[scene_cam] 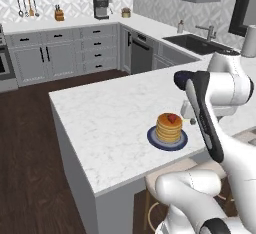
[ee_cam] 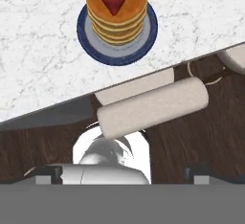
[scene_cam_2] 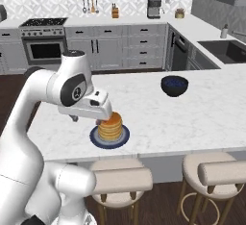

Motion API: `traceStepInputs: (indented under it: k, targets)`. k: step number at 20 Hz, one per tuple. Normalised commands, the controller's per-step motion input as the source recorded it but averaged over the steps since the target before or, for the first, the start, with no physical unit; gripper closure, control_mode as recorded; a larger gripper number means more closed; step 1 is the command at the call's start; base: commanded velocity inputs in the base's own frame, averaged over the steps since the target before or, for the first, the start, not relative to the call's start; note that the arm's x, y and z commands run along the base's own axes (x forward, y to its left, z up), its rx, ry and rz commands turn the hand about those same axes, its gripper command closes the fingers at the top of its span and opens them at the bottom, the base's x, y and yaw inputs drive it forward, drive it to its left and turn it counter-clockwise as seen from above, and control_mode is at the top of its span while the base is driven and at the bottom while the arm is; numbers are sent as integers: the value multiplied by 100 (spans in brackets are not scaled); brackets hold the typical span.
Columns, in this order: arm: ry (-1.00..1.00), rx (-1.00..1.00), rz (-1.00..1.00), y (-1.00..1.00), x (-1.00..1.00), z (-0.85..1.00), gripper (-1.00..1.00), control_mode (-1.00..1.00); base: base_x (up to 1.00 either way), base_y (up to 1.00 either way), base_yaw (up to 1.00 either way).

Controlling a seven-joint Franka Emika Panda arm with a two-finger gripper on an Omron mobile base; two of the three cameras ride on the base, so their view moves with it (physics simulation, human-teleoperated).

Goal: Take the strawberry from the fridge and place it on top of the pancake, located on the dining counter.

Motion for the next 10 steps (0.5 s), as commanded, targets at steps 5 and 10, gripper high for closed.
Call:
traceStepInputs:
  k: [5, 10]
  targets:
    - [-6, 2, -10, 0, -56, 57, -100, -100, 0, 0, 0]
    - [-8, 0, -11, 0, -33, 60, -100, -100, 0, 0, 0]
